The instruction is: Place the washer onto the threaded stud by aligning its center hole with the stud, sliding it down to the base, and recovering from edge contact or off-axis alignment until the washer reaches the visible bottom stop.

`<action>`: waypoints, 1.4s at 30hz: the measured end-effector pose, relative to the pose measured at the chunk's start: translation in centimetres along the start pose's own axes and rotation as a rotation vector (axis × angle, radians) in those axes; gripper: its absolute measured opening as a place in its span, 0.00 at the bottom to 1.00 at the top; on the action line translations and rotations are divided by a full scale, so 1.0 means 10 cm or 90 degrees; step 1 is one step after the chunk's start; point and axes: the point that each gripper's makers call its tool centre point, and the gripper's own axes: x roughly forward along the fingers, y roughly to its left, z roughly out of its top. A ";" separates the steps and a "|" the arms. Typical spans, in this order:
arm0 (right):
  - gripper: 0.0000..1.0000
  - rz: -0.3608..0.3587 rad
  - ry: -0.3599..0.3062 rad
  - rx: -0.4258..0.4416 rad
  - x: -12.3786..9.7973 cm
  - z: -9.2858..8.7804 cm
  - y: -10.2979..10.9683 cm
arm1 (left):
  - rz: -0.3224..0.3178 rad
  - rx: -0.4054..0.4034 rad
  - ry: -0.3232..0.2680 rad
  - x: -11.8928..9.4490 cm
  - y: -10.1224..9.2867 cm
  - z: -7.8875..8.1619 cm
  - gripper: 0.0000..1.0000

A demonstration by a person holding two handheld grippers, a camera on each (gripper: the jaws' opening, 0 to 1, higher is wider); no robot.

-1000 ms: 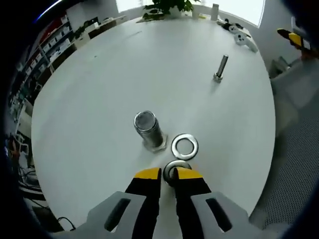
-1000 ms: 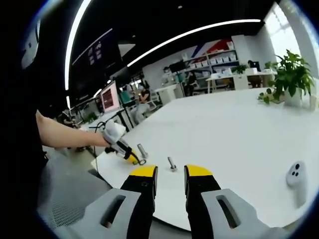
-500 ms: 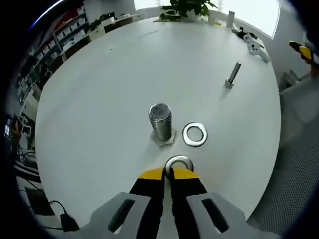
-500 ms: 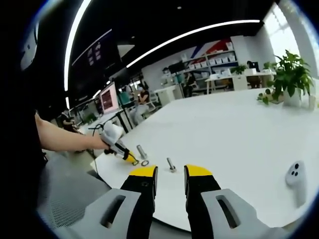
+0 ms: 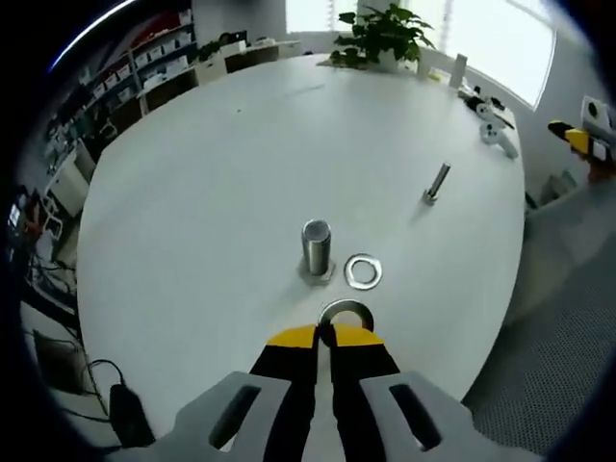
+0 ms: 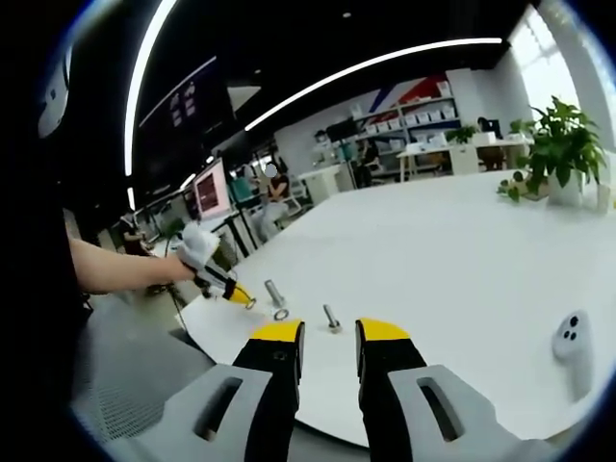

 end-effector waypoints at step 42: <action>0.23 0.009 0.002 0.005 0.01 -0.01 0.01 | 0.034 0.018 -0.003 0.15 0.14 0.55 0.02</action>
